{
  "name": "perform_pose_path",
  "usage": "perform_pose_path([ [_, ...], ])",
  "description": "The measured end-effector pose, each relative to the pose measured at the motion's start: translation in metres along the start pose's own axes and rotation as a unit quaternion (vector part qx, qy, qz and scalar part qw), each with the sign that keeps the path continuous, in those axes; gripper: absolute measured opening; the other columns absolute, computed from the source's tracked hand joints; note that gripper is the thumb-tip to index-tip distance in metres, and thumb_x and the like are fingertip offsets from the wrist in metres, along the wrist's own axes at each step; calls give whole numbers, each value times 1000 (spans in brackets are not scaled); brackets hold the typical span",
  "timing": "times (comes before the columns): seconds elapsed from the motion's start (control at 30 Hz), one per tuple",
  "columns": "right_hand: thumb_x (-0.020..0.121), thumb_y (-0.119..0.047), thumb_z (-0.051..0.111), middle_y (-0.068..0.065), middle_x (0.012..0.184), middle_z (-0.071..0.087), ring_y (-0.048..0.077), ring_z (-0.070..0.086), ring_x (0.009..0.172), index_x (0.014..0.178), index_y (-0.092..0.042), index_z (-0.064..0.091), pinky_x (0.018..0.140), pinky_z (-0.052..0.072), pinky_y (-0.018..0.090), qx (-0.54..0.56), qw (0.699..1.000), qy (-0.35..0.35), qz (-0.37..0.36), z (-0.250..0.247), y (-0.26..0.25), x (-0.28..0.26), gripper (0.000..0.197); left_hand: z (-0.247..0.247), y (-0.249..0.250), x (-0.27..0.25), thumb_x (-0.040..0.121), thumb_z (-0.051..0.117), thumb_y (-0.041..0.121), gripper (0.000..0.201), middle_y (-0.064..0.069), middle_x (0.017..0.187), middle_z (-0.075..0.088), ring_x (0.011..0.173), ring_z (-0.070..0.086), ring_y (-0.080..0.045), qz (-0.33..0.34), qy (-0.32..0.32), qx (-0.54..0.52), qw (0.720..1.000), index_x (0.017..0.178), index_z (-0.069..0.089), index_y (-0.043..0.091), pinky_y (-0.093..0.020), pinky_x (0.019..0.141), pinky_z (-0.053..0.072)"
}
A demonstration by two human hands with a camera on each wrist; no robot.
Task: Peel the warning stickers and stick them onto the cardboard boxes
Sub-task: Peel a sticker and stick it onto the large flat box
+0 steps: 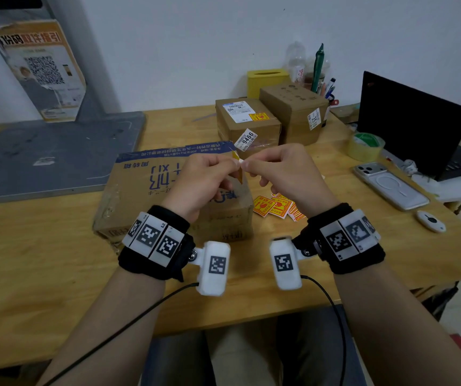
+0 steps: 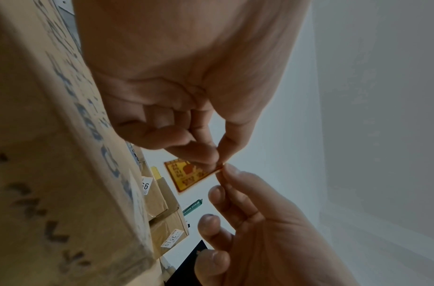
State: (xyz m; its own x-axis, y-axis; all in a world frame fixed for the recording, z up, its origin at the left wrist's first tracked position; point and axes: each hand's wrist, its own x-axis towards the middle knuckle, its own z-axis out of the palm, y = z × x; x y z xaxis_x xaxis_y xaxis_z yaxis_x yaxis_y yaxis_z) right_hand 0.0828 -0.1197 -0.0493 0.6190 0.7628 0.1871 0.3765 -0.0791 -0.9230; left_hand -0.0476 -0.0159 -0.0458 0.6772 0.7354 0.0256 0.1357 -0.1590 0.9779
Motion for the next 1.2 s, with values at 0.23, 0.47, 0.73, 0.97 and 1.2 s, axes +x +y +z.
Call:
perform_pose_path([
  [0.23, 85, -22, 78, -6, 66, 68, 4, 56, 56, 82, -12, 81, 47, 42, 14, 5, 1000, 9, 1, 2, 1, -1, 12, 1, -1, -1, 94, 63, 21, 19, 5, 75, 67, 50, 55, -2, -10, 1, 12, 1000, 90, 75, 6, -16, 44, 40],
  [0.47, 83, -15, 77, -11, 52, 61, 4, 50, 51, 75, -9, 79, 46, 40, 14, 22, 1000, 17, 5, 1, 1, -2, 10, 3, -2, -2, 93, 62, 16, 18, 2, 75, 65, 52, 55, -4, -14, -5, 7, 1000, 78, 71, 12, -19, 46, 38],
  [0.73, 83, -15, 75, -5, 55, 60, 4, 49, 50, 72, -6, 77, 47, 40, 15, 33, 999, 24, 6, 1, 2, -2, 14, 3, -2, -2, 93, 62, 16, 19, 0, 75, 64, 48, 56, -3, -22, -5, -3, 1000, 75, 68, 12, -18, 43, 37],
  [0.97, 84, -17, 74, 6, 67, 64, 9, 52, 52, 76, -5, 77, 47, 41, 18, 34, 999, 34, 2, 2, 5, 2, 14, -2, 4, -2, 98, 53, 21, 25, -6, 95, 77, 63, 64, -15, -49, -32, -44, 997, 102, 75, 11, -24, 52, 43],
  [1.2, 86, -21, 73, 4, 70, 67, 11, 55, 55, 81, -6, 77, 48, 41, 26, 30, 999, 17, 12, -1, 5, 1, 16, 1, -2, -1, 95, 66, 25, 17, 3, 85, 74, 57, 62, -5, -5, -13, -21, 1000, 98, 78, 13, -23, 50, 45],
])
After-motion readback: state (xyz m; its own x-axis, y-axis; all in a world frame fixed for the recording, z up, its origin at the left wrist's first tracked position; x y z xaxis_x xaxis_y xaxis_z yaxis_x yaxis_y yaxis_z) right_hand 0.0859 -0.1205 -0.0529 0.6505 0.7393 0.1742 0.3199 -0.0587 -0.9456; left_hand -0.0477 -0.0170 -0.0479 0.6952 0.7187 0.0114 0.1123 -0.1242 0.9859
